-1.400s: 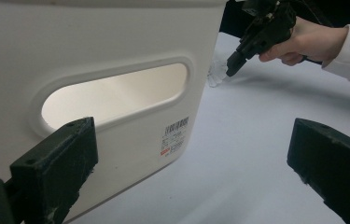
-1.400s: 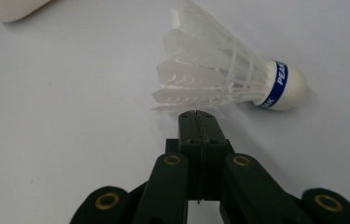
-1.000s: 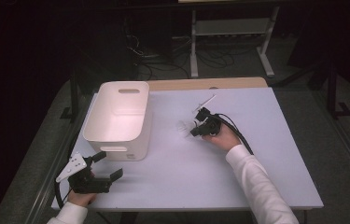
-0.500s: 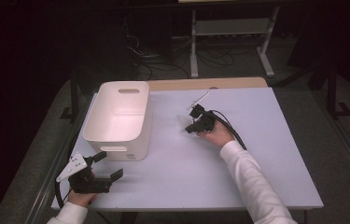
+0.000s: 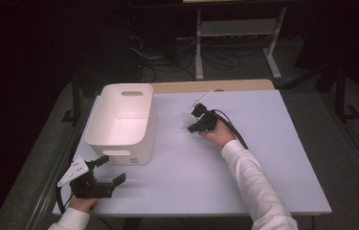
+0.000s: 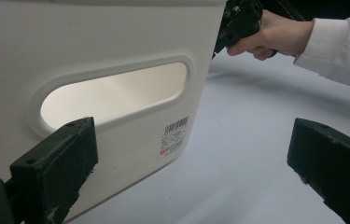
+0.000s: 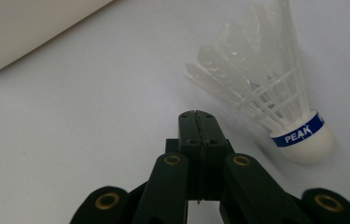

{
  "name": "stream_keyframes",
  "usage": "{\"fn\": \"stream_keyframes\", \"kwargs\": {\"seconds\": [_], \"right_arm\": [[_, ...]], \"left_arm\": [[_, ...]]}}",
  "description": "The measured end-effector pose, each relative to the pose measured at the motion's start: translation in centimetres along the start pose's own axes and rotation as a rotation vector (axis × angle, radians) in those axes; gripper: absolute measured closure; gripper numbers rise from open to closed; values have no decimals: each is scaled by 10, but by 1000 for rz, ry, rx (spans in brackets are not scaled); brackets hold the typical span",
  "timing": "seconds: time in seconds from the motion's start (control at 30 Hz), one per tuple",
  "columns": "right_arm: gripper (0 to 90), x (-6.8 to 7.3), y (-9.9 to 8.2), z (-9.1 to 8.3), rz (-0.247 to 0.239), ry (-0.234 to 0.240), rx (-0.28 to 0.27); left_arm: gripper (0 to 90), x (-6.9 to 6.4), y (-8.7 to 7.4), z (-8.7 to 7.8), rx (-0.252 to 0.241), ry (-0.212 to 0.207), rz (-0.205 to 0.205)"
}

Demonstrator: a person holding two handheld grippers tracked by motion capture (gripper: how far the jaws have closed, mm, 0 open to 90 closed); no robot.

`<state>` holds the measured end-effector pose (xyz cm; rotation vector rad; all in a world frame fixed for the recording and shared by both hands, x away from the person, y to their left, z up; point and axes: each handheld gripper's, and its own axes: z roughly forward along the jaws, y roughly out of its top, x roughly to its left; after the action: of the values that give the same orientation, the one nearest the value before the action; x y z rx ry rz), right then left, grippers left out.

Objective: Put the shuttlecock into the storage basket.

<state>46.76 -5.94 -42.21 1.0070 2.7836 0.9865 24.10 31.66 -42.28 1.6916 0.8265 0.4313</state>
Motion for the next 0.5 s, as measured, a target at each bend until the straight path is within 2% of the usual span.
{"fn": "stream_keyframes", "kwargs": {"seconds": [0.07, 0.2, 0.37, 0.4, 0.47, 0.5], "right_arm": [[888, -2, 0, -2, -7, 0, -8], [886, -6, 0, -11, 10, -2, -28], [867, -15, 0, -24, -9, -10, -61], [857, -14, 1, -27, 3, 2, -62], [831, -15, 2, -31, 0, -5, -57], [820, -16, 3, -32, -27, -21, -59]], "left_arm": [[14, 0, 0, 0, 0, 0, 0], [14, 0, 0, 0, 1, 0, 0], [14, 0, 0, 0, 6, 2, 1], [14, 0, 0, 0, 10, 3, 2], [14, 0, 0, 0, 13, 4, 4], [14, 0, 0, 0, 13, 4, 2]]}}
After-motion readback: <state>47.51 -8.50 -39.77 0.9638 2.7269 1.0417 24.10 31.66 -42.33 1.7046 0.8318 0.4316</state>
